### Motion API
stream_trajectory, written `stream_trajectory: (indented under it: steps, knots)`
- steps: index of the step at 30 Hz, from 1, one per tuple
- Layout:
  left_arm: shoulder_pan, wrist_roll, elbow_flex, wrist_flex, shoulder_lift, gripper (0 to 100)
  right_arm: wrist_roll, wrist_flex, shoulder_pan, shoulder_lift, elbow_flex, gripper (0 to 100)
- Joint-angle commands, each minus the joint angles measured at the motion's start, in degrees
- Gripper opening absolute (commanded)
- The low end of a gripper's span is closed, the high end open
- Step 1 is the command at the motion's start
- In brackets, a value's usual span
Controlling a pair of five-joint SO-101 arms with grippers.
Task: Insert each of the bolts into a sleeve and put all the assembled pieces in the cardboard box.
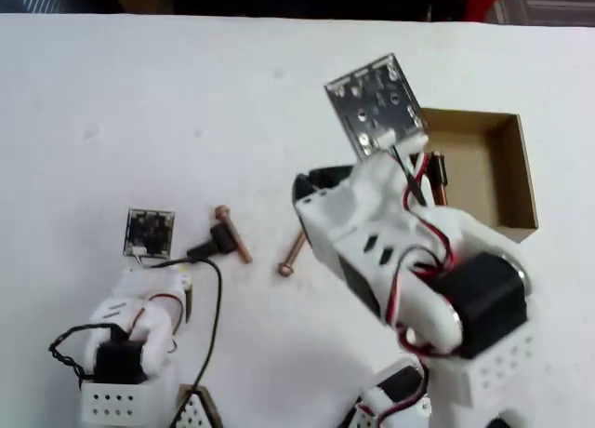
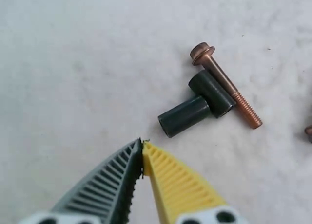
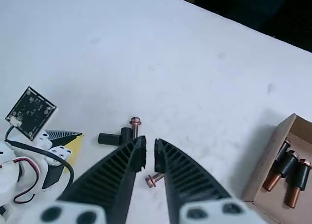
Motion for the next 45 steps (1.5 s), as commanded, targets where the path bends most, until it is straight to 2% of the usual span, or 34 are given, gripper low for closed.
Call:
stream_trajectory:
  steps: [1, 8, 13, 18, 22, 25, 30, 34, 38, 45]
  knots:
    - [-0.3, -0.6, -2.6, 0.6, -0.5, 2, -0.5, 3.0, -2.1, -1.8, -2.0, 1.7]
    - [-0.4, -0.6, -2.7, 0.7, -0.5, 2, -0.3, 1.1, -4.4, -5.1, 12.7, 1.7]
    - [-0.4, -0.7, -2.7, 0.6, -0.5, 2, 0.1, -8.5, -4.3, -10.5, 27.8, 1.8]
    - [-0.5, -0.7, -2.7, 0.6, -0.5, 2, 6.4, -19.4, -4.0, -15.4, 42.2, 1.7]
    - [-0.6, -0.7, -2.7, 0.6, -0.5, 2, 6.6, -25.1, -4.4, -17.5, 51.3, 1.7]
    - [-3.2, -0.4, -2.8, 0.7, -0.5, 2, 6.2, -29.5, -4.3, -17.6, 55.9, 1.7]
    - [-6.5, -0.4, -2.8, 1.1, -0.5, 2, 6.2, -34.7, -4.3, -15.7, 59.4, 1.7]
    - [-8.2, -0.6, -5.2, 5.0, -0.5, 2, 6.2, -36.9, -4.3, -10.4, 59.1, 1.7]
    - [-12.2, -0.6, -5.5, 5.5, -0.5, 2, 6.6, -40.6, -4.4, -4.4, 59.0, 1.8]
    - [-17.4, -0.7, -4.5, 6.9, -0.5, 2, 6.3, -46.5, -9.7, 2.3, 58.0, 1.8]
